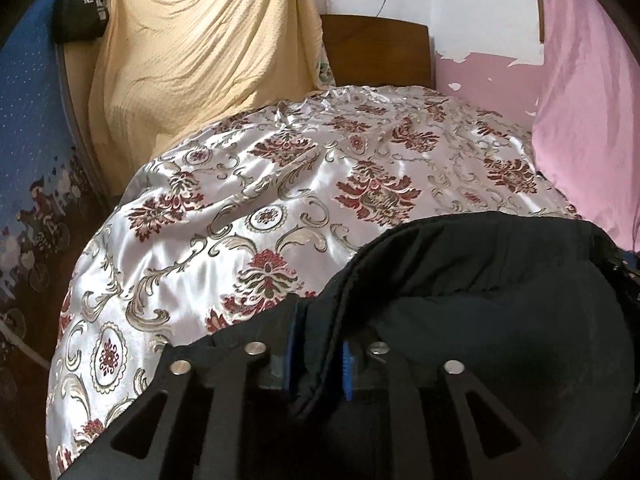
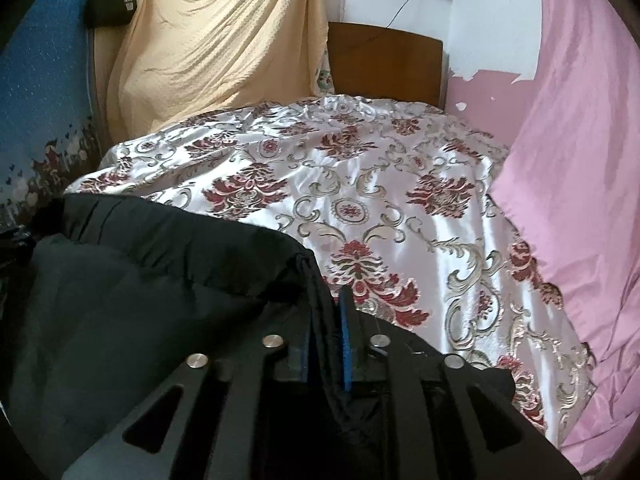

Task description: Fold large clothes

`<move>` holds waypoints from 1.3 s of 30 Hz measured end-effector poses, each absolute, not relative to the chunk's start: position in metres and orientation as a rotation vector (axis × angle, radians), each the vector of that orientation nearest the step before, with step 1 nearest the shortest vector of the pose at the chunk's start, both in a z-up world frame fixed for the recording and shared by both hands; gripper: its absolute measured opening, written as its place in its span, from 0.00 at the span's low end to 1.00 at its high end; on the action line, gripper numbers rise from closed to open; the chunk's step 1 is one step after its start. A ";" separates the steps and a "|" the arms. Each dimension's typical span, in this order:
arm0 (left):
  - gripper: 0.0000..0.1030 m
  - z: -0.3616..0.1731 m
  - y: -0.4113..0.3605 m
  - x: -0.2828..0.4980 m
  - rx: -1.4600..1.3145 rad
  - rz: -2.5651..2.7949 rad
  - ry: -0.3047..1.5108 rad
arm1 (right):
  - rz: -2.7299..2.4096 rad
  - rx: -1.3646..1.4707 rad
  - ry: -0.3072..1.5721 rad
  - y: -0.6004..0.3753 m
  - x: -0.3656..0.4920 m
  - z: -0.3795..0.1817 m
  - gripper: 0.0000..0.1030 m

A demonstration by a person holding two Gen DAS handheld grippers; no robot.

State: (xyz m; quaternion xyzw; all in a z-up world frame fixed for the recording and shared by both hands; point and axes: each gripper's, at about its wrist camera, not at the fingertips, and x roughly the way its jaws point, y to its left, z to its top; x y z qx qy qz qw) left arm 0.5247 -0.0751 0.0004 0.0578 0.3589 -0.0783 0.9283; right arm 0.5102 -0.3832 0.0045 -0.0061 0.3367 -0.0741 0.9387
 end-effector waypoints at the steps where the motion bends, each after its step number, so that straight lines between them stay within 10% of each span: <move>1: 0.25 0.001 -0.074 0.524 0.117 -0.151 0.738 | -0.146 -0.006 0.684 -0.385 0.509 0.004 0.33; 3: 0.44 0.004 -0.071 0.521 0.105 -0.139 0.729 | -0.141 0.004 0.660 -0.387 0.503 0.008 0.61; 4: 0.72 0.008 -0.069 0.518 0.094 -0.131 0.715 | -0.129 0.008 0.634 -0.386 0.498 0.011 0.61; 6: 0.93 0.017 -0.062 0.507 0.063 -0.126 0.659 | -0.118 0.006 0.612 -0.384 0.490 0.018 0.63; 15: 0.99 0.019 -0.055 0.457 0.003 -0.249 0.578 | 0.036 0.037 0.587 -0.368 0.446 0.021 0.90; 39: 1.00 -0.026 -0.092 0.494 0.099 -0.376 0.652 | 0.069 0.021 0.710 -0.372 0.504 -0.042 0.91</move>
